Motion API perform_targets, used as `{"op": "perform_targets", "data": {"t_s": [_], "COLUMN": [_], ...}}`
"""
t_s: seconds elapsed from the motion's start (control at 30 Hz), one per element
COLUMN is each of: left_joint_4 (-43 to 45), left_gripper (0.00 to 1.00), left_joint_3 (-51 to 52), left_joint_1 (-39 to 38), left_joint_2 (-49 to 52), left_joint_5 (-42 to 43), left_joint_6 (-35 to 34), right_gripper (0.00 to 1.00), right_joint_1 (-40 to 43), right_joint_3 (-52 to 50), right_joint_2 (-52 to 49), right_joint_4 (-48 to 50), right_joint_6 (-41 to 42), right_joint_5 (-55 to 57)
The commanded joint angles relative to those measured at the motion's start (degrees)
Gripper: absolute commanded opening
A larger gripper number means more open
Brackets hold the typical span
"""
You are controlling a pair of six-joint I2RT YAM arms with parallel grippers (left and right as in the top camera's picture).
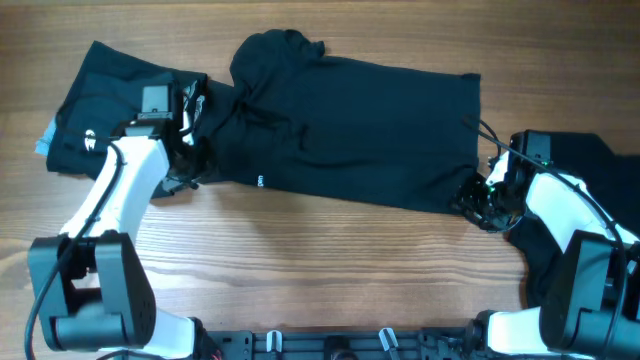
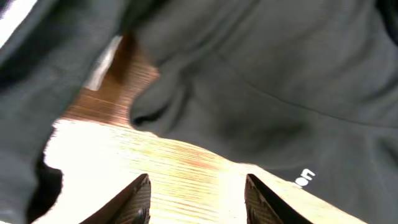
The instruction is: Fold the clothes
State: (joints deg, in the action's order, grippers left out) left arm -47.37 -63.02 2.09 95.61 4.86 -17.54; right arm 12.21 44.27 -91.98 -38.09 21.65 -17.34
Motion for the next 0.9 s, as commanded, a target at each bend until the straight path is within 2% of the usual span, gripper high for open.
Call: {"op": "perform_targets", "data": {"t_s": [0.0, 0.03, 0.07, 0.17, 0.3, 0.4, 0.53, 0.57, 0.6, 0.63, 0.73, 0.87], "left_joint_4": [0.48, 0.74, 0.79, 1.53, 6.97, 13.62, 23.12, 24.37, 24.72, 24.46, 21.40, 9.20], "left_gripper": [0.52, 0.54, 0.55, 0.56, 0.63, 0.64, 0.53, 0.43, 0.19, 0.07, 0.04, 0.04], "left_joint_3": [1.68, 2.38, 3.02, 4.63, 8.52, 11.72, 14.47, 14.49, 14.49, 14.49, 14.47, 13.62], "left_joint_1": [2.32, 2.54, 2.60, 2.58, 2.60, 2.60, 2.58, 2.58, 2.60, 2.60, 2.64, 3.52], "left_joint_2": [1.22, 1.27, 1.27, 1.27, 1.31, 1.73, 5.60, 6.69, 7.45, 7.56, 6.80, 2.27], "left_joint_5": [1.51, 1.51, 1.51, 1.51, 1.44, 1.51, 1.51, 1.53, 1.49, 1.51, 1.46, -1.64], "left_joint_6": [-0.94, -0.96, -0.96, -0.96, -0.98, -1.27, -5.51, -5.90, -6.80, -7.30, -7.34, -7.34], "right_gripper": [0.34, 0.21, 0.19, 0.19, 0.20, 0.20, 0.20, 0.20, 0.19, 0.17, 0.12, 0.10], "right_joint_1": [-0.11, -0.13, -0.11, -0.11, -0.11, -0.11, -0.11, -0.11, -0.04, 0.11, 3.48, 7.74], "right_joint_3": [-3.08, -3.08, -3.08, -3.06, -3.06, -3.06, -3.06, -3.06, -3.04, -2.99, -1.92, -0.24], "right_joint_2": [-1.68, -1.68, -1.68, -1.66, -1.66, -1.66, -1.66, -1.66, -1.66, -1.66, -1.66, -1.55], "right_joint_4": [3.56, 3.39, 2.95, 1.25, 0.46, 0.33, 0.35, 0.28, -0.22, -0.70, -4.37, -10.45], "right_joint_6": [1.97, 2.38, 2.64, 2.38, 2.32, 1.66, 1.07, 1.09, 1.84, 3.02, 5.31, 3.41], "right_joint_5": [0.66, -0.52, -0.50, 1.31, 2.29, 2.29, 2.32, 2.32, 2.69, 3.41, 7.08, 7.26]}}
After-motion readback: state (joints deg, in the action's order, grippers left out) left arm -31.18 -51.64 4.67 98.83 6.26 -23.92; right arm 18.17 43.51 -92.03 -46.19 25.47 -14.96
